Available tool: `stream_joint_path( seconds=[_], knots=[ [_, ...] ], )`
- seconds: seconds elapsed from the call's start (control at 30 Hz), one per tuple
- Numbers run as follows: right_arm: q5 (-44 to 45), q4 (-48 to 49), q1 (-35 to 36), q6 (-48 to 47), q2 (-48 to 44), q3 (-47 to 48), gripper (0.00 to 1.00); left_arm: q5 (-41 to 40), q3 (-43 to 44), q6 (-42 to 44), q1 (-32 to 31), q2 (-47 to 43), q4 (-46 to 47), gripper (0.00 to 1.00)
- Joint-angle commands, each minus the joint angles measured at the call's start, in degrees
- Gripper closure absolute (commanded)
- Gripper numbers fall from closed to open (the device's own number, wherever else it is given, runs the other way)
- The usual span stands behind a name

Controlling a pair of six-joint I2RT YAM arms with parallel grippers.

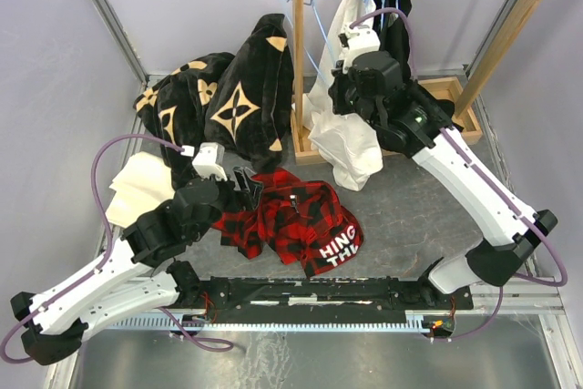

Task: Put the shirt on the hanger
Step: Pick up the hanger from the bin.

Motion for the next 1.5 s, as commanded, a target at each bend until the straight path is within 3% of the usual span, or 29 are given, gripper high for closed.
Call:
stream_joint_path(
  seconds=[0.0,0.7,0.97,1.27,1.47],
  knots=[
    [-1.23,3.04,0.02,-0.64,-4.75,1.53,1.00,-1.62,0.16,-1.38,0.29,0.15,0.81,0.18],
    [1.65,-7.73,-1.46,-2.16,9.27,23.33,1.00,-1.05,0.19,-1.97,0.30,-0.35,-0.02,0.19],
    [0.93,-11.31,-2.55,0.13,9.50,19.74,1.00,-1.13,-0.37,-2.44,0.30,-1.04,-0.35,0.19],
    [-0.67,-10.24,-3.72,0.72,3.48,8.30,1.00,0.16,-0.97,-1.20,0.24,-2.47,1.15,0.18],
    [-1.88,-11.96,-5.15,0.16,3.80,10.02,1.00,0.07,-1.56,-1.21,0.24,-3.31,1.39,0.18]
  ],
)
